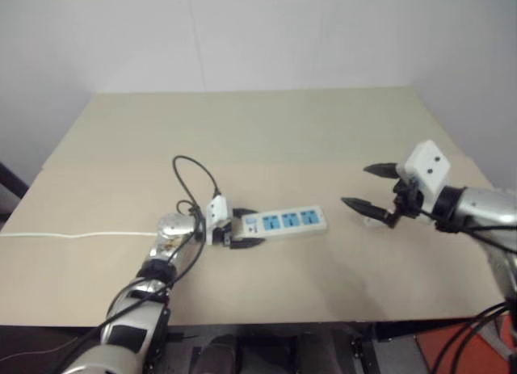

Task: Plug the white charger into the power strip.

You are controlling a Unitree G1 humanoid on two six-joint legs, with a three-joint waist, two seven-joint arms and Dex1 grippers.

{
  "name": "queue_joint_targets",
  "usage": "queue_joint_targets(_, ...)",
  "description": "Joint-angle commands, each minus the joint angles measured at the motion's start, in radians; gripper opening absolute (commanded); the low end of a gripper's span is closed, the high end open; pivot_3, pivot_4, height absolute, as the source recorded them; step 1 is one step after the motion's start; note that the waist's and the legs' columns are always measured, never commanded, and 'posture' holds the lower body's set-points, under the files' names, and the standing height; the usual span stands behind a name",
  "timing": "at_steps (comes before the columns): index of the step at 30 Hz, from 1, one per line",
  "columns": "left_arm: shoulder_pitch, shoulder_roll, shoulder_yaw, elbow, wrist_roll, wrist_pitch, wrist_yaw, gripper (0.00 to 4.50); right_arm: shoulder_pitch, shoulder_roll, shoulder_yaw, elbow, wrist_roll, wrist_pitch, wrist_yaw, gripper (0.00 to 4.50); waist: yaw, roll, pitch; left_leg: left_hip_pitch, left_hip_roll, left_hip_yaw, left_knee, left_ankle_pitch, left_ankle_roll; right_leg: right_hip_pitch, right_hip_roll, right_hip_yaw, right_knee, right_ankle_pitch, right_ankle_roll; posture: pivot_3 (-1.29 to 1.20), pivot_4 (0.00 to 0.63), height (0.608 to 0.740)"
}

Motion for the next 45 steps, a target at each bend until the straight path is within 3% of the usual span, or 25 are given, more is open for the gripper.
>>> queue_joint_targets(1,0.048,-0.001,-0.036,-0.054,-0.007,0.061,-0.046,3.30,-0.109,-0.099,0.114,0.155,-0.118,-0.174,0.202,4.50,-0.006,0.000,0.000,0.000,0.000,0.000,0.000,0.000,0.000,0.000,0.000,0.000,0.000,0.000,0.000,0.00,0.150,0.740)
queue_joint_targets(5,0.061,0.005,-0.054,-0.087,0.004,0.112,-0.040,3.30,-0.293,-0.143,0.275,0.366,-0.247,-0.365,0.436,4.50,-0.010,0.000,0.000,0.000,0.000,0.000,0.000,0.000,0.000,-0.001,0.000,0.000,-0.001,0.000,0.000,0.00,0.150,0.740)
queue_joint_targets(14,0.077,-0.005,-0.068,-0.133,0.012,0.163,0.005,3.30,-0.616,-0.005,0.527,0.739,-0.536,-0.635,0.624,4.50,-0.001,0.000,0.000,-0.001,-0.001,0.000,0.000,0.000,0.000,-0.001,-0.002,0.000,-0.002,0.002,-0.003,0.00,0.150,0.740)
queue_joint_targets(24,0.105,0.007,-0.077,-0.184,0.009,0.188,0.028,3.30,-0.698,0.086,0.637,0.974,-0.761,-0.810,0.580,4.50,0.000,0.001,0.000,-0.002,-0.004,0.000,-0.001,0.000,0.000,-0.003,-0.005,0.000,0.000,0.002,-0.004,0.00,0.150,0.740)
queue_joint_targets(35,0.114,0.013,-0.081,-0.205,0.010,0.194,0.048,3.30,-0.685,0.188,0.658,1.130,-0.891,-0.777,0.454,4.50,-0.007,0.000,0.000,0.000,-0.004,-0.001,0.000,0.000,0.000,-0.002,-0.004,0.001,0.001,0.003,-0.004,0.00,0.150,0.740)
queue_joint_targets(39,0.119,0.022,-0.084,-0.212,0.010,0.200,0.049,3.30,-0.714,0.230,0.659,1.156,-0.904,-0.763,0.460,3.67,-0.014,-0.001,-0.001,0.005,-0.004,-0.001,0.000,0.000,0.000,0.003,-0.004,0.001,0.001,0.003,-0.004,0.00,0.150,0.740)
queue_joint_targets(45,0.112,0.026,-0.086,-0.206,0.009,0.202,0.050,3.30,-0.727,0.274,0.664,1.149,-0.929,-0.757,0.470,1.63,-0.023,-0.003,-0.002,0.009,-0.004,0.000,0.000,0.000,0.000,0.005,-0.003,0.004,0.003,0.003,-0.004,0.00,0.150,0.740)
